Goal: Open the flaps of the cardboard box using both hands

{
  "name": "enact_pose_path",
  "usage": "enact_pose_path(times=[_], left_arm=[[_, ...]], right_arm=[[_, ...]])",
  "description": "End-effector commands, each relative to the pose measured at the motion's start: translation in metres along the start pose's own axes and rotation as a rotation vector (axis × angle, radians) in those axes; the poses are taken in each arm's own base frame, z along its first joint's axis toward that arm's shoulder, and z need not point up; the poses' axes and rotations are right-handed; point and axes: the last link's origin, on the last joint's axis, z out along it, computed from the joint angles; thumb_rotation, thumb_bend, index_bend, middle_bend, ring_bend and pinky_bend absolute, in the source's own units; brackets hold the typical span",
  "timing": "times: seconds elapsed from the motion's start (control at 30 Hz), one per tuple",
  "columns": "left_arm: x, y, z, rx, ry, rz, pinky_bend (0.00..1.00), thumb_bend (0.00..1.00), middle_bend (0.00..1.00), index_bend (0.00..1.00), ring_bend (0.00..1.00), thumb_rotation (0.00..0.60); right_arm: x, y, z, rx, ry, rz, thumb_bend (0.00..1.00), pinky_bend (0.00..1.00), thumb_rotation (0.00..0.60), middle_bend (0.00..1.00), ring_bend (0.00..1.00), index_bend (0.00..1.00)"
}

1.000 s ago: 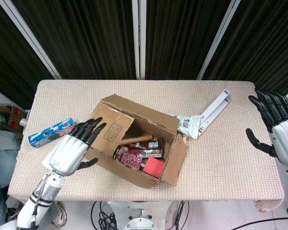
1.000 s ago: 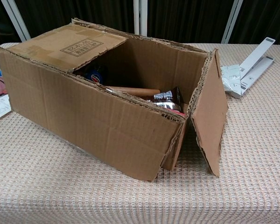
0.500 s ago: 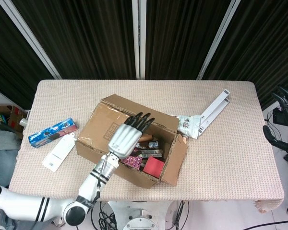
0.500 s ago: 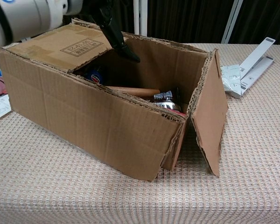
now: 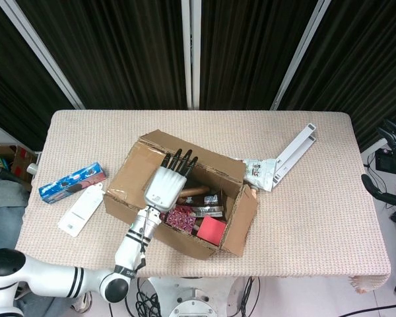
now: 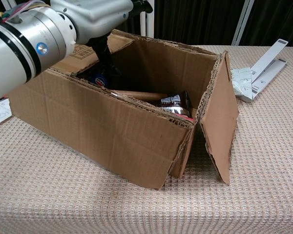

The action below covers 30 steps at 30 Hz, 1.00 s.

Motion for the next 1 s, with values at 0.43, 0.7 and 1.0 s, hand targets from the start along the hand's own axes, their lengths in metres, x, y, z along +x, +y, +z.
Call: enact_pose_path(times=[0.43,0.7,1.0], left_arm=[[0.004,-0.026,-0.002,0.078,0.029,0.33,0.16,0.06,0.0,0.0,0.03,0.6],[0.02,-0.046,-0.005,0.144,0.093,0.403,0.16,0.14,0.0,0.0,0.03,0.6],[0.047,-0.101,0.005,0.25,0.266,0.524,0.16,0.14,0.0,0.0,0.03,0.6]], right_arm=[[-0.006,-0.002,0.001,0.002,-0.02,0.008,0.24,0.0,0.6,0.0,0.0,0.0],[-0.009,-0.005,0.002,0.009,-0.023,0.01,0.24,0.0,0.6,0.0,0.0,0.0],[-0.012,-0.01,0.005,0.013,-0.031,0.004,0.23,0.0,0.6,0.0,0.0,0.0]])
